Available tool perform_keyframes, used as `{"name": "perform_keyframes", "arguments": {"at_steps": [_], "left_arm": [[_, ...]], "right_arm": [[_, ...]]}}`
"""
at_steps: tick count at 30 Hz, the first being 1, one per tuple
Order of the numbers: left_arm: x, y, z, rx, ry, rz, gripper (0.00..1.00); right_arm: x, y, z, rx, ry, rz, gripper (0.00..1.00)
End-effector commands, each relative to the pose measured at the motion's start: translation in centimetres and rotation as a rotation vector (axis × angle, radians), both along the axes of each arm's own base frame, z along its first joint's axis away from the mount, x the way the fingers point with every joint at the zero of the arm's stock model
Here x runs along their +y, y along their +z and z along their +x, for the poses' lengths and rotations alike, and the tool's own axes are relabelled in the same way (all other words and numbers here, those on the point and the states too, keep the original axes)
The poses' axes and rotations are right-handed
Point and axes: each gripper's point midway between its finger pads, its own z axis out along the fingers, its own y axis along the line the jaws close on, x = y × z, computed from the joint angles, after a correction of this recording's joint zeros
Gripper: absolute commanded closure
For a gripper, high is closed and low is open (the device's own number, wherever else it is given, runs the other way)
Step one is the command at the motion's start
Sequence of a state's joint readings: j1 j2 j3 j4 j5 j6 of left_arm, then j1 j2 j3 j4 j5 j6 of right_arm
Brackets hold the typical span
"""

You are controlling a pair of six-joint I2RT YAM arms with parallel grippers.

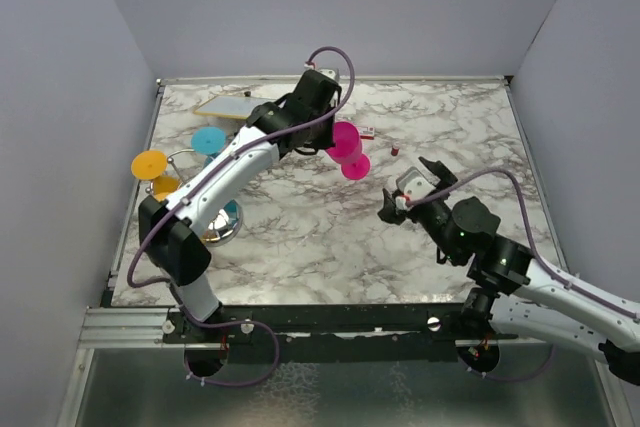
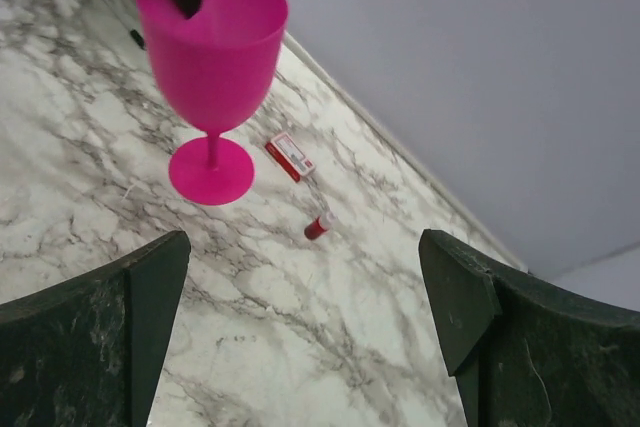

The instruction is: Take the wine glass off the wine glass rack

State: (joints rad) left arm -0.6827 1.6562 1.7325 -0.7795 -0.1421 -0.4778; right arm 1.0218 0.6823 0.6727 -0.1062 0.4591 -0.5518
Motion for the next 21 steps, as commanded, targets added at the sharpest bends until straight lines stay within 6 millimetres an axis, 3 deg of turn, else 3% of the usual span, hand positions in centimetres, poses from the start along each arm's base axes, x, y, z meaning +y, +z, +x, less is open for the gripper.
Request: {"name": "perform_keyframes", "arguments": {"at_steps": [1, 6, 12, 21], "left_arm": [[-0.9, -1.9, 1.9, 0.027, 0.005, 0.054, 1.00], [-2.0, -4.4, 3.7, 0.057, 0.012, 0.096, 1.00], [-2.6, -6.2, 4.8, 0.094, 0.011, 0.145, 1.00], [-2.1, -8.2, 4.6, 0.141, 0.016, 0.207, 1.00]], "right_arm": [[-2.2, 1.1, 2.5, 0.049, -0.299, 0.249, 0.01], [-3.3, 0.8, 5.1, 0.162, -0.444, 0.416, 0.01], [-7.7, -2.9, 10.2, 0.434, -0.561, 0.592, 0.01], [-6.4, -8.7, 12.7, 0.776, -0.531, 0.664, 0.01]]}}
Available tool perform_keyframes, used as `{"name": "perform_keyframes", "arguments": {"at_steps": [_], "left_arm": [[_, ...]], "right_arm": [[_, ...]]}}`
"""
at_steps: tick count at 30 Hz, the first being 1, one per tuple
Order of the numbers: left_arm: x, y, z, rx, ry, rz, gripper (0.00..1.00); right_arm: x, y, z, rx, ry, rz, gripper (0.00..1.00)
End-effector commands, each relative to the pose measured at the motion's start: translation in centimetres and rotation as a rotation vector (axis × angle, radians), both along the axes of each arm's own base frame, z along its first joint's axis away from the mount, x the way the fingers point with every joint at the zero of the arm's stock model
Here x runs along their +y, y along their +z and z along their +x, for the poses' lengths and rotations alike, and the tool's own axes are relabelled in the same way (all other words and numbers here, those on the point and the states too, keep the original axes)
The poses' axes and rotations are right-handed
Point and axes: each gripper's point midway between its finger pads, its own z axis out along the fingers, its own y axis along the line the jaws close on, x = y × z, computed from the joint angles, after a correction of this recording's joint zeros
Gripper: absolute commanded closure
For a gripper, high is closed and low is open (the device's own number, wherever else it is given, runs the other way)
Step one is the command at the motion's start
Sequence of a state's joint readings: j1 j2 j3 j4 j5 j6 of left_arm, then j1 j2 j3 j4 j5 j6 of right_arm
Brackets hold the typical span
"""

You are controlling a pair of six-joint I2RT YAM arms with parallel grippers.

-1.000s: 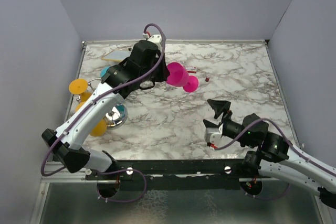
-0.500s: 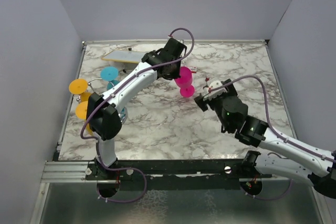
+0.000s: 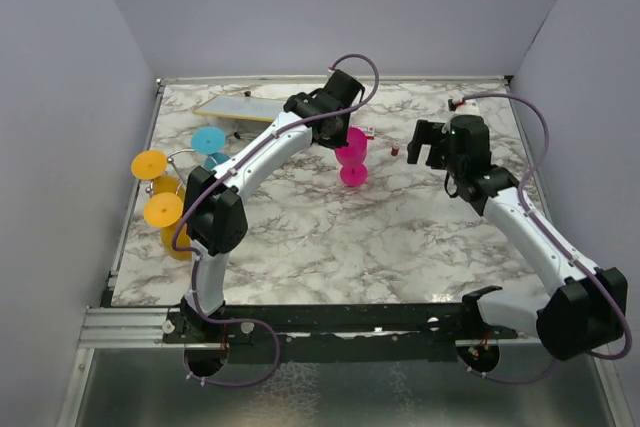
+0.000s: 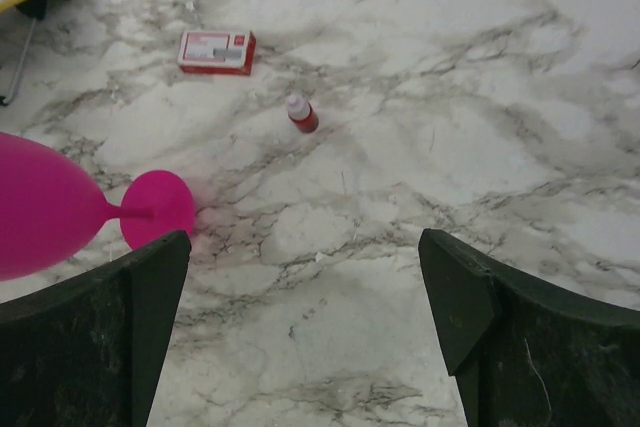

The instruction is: Take the wine glass off the wine glass rack

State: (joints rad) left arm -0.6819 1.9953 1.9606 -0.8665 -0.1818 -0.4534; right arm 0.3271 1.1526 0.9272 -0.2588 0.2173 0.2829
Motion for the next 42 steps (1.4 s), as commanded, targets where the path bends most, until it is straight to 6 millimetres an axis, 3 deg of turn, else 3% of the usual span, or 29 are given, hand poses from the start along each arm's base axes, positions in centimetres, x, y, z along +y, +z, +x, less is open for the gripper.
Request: {"name": "perform_keyframes", "arguments": {"at_steps": [1, 8, 14, 17, 21, 26, 30, 36, 42], "left_arm": [[0.6, -0.8, 0.0, 0.023, 0.003, 0.051, 1.00], [0.7, -2.2, 0.2, 0.050, 0.016, 0.079, 1.00], [0.5, -2.8, 0.2, 0.063, 0.006, 0.085, 0.84], [0.5, -2.1, 0.3, 0.049, 0.000, 0.082, 0.71], [0.4, 0.5, 0.4, 0.003, -0.007, 0.050, 0.57], [0.7, 5.2, 0.0, -0.079, -0.030, -0.005, 0.39], [2.0, 9.2, -1.3, -0.153, -0.049, -0.033, 0.29], [7.3, 13.5, -5.5, -0.261, -0.015, -0.016, 0.12], [12.7, 16.1, -10.9, -0.367, 0.022, -0.053, 0.07]], "right_arm": [[2.9, -2.3, -0.5, 0.164, 0.089, 0.138, 0.01], [1.0, -5.6, 0.0, 0.339, -0.048, 0.055, 0.01], [2.3, -5.6, -0.6, 0.328, 0.014, 0.111, 0.01], [2.4, -5.2, -0.9, 0.303, 0.029, 0.126, 0.01], [2.3, -4.6, -1.1, 0.278, 0.035, 0.128, 0.01], [2.6, -4.4, -1.4, 0.276, 0.059, 0.134, 0.01], [2.7, -4.2, -1.7, 0.277, 0.075, 0.132, 0.01], [3.4, -3.3, -2.6, 0.247, 0.148, 0.140, 0.01], [6.1, -1.6, -4.1, 0.169, 0.344, 0.207, 0.01]]}}
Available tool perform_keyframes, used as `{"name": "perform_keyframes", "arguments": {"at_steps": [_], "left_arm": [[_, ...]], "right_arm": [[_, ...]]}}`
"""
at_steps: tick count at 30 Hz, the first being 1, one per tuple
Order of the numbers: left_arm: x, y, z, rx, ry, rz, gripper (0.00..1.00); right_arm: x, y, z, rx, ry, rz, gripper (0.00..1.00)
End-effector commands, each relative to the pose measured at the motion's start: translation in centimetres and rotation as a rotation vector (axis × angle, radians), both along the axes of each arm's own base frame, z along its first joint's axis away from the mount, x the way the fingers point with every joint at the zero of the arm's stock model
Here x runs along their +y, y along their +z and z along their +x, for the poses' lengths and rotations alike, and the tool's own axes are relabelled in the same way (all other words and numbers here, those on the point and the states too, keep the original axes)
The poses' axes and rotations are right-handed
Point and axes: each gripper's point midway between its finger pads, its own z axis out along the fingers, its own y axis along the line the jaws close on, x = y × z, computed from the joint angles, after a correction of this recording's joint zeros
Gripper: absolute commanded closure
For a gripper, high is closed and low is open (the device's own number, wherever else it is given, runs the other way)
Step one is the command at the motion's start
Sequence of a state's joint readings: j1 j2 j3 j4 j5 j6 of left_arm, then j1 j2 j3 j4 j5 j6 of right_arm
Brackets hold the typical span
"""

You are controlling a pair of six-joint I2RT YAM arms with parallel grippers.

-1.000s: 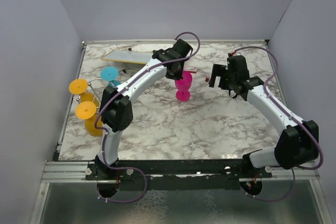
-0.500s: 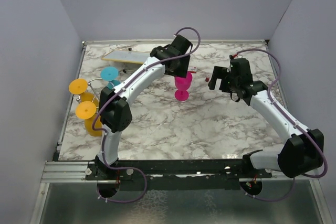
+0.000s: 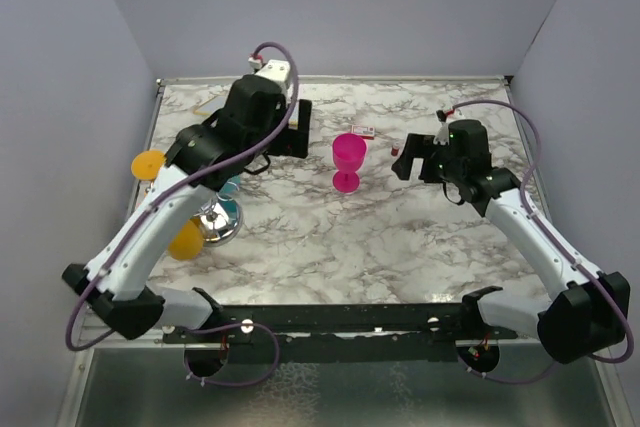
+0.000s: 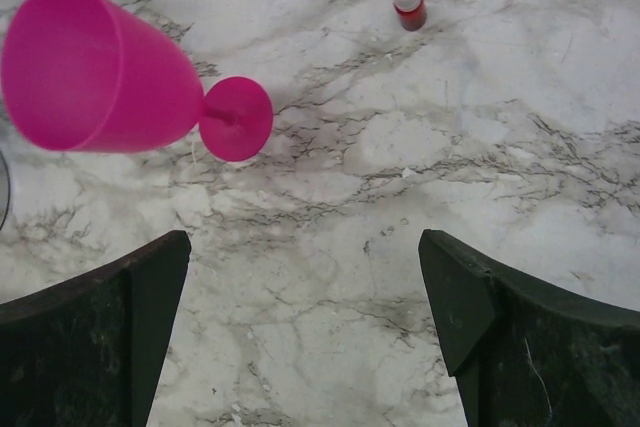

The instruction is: Take the wine glass off the wine glass rack

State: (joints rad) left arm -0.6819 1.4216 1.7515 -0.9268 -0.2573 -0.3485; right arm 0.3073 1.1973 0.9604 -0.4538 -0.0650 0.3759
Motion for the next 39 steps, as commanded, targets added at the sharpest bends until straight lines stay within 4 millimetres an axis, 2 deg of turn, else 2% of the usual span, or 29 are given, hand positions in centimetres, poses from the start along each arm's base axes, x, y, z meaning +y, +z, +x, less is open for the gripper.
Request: {"name": "perform_keyframes", "arguments": {"at_steps": [1, 6, 10, 13, 18, 20, 28, 35, 39], "left_arm": [[4.3, 1.4, -3.0, -0.085, 0.049, 0.012, 0.06], [8.2, 3.8, -5.7, -0.184, 0.095, 0.017, 0.05], [10.9, 5.2, -6.4, -0.252, 0.184, 0.025, 0.04], [12.2, 5.2, -6.2, -0.274, 0.240, 0.074, 0.04], [14.0, 3.7, -4.7, -0.238, 0.332, 0.264, 0.05], [14.5, 3.2, -3.9, -0.216, 0.362, 0.359, 0.13], [14.5, 2.0, -0.6, -0.184, 0.423, 0.591, 0.34], [14.2, -2.2, 1.2, -0.099, 0.419, 0.792, 0.44], [14.6, -3.7, 1.7, -0.068, 0.437, 0.852, 0.45]], "right_arm": [[2.7, 2.4, -0.9, -0.104, 0.168, 0.098, 0.01], [4.3, 3.3, -1.7, -0.117, 0.273, 0.150, 0.03], [5.8, 5.5, -1.9, -0.144, 0.347, 0.210, 0.04], [7.1, 7.2, -2.3, -0.156, 0.402, 0.279, 0.06], [9.3, 8.7, -2.9, -0.154, 0.463, 0.327, 0.08], [9.6, 8.7, -2.9, -0.146, 0.460, 0.327, 0.08], [9.0, 7.0, -3.2, -0.105, 0.425, 0.297, 0.08], [7.7, 6.7, -3.3, -0.139, 0.391, 0.234, 0.08], [7.4, 6.7, -3.3, -0.153, 0.390, 0.214, 0.08]]}}
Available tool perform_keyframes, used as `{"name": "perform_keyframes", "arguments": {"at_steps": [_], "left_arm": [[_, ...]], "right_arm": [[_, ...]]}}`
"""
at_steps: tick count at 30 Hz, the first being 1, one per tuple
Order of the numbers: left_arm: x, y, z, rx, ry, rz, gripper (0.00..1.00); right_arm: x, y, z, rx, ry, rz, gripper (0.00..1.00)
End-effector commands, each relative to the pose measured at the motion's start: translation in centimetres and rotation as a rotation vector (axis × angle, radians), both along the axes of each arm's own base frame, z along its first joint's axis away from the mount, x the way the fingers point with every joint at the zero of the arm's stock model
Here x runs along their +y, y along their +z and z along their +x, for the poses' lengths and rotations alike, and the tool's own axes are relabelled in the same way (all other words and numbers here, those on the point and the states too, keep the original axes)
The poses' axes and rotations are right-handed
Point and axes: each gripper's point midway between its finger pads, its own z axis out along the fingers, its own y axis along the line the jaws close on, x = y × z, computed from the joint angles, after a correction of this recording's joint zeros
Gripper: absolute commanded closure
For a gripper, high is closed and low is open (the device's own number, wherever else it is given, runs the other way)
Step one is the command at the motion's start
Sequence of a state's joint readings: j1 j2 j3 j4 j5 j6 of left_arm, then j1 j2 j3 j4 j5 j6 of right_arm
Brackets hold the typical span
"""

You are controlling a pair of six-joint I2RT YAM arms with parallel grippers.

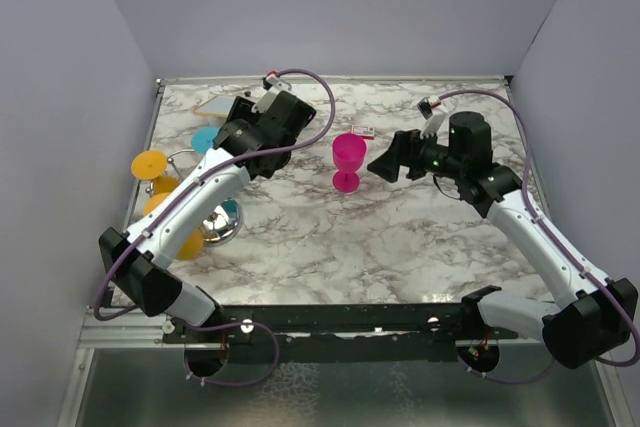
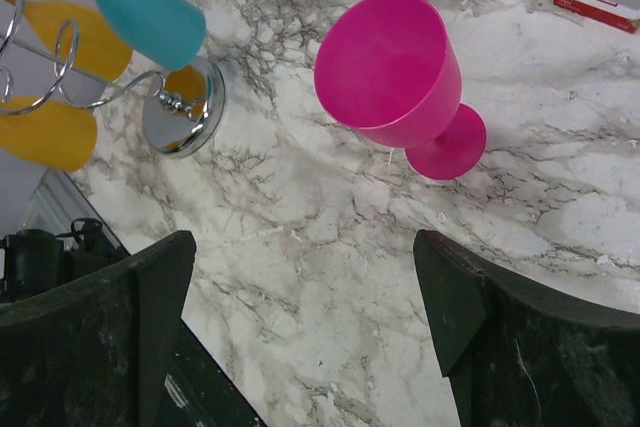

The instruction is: Take the wine glass off the wine glass rack

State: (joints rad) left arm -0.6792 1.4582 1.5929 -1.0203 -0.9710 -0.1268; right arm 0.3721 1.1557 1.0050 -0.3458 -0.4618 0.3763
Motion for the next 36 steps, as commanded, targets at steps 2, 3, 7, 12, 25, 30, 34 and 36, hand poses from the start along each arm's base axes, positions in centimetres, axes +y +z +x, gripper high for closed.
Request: {"name": "perform_keyframes", "arguments": {"at_steps": [2, 3, 7, 12, 25, 30, 34, 36], "left_arm": [[1.9, -1.8, 0.5, 0.037, 0.072, 0.106, 0.46], [2.1, -2.4, 0.7, 0.047, 0.078, 0.113, 0.47], [2.6, -3.5, 1.4, 0.067, 0.105, 0.126, 0.53], [2.7, -3.9, 1.8, 0.074, 0.110, 0.141, 0.56], [3.1, -4.2, 2.2, 0.082, 0.121, 0.160, 0.65], [3.1, -4.6, 2.5, 0.092, 0.126, 0.168, 0.67], [3.3, -4.7, 2.7, 0.098, 0.134, 0.174, 0.67], [3.3, -4.6, 2.8, 0.095, 0.134, 0.172, 0.69]], "right_arm": [[-0.8, 0.2, 0.1, -0.047, -0.021, -0.036, 0.08], [-0.8, 0.1, 0.1, -0.047, -0.018, -0.038, 0.08], [-0.8, -0.3, 0.1, -0.046, -0.017, -0.042, 0.08], [-0.8, -0.7, 0.1, -0.040, -0.018, -0.048, 0.08], [-0.8, -1.0, 0.1, -0.037, -0.022, -0.041, 0.07], [-0.7, -0.9, 0.1, -0.038, -0.018, -0.037, 0.07], [-0.8, -0.8, 0.0, -0.041, -0.020, -0.037, 0.07], [-0.8, -0.8, 0.0, -0.040, -0.023, -0.038, 0.07]]}}
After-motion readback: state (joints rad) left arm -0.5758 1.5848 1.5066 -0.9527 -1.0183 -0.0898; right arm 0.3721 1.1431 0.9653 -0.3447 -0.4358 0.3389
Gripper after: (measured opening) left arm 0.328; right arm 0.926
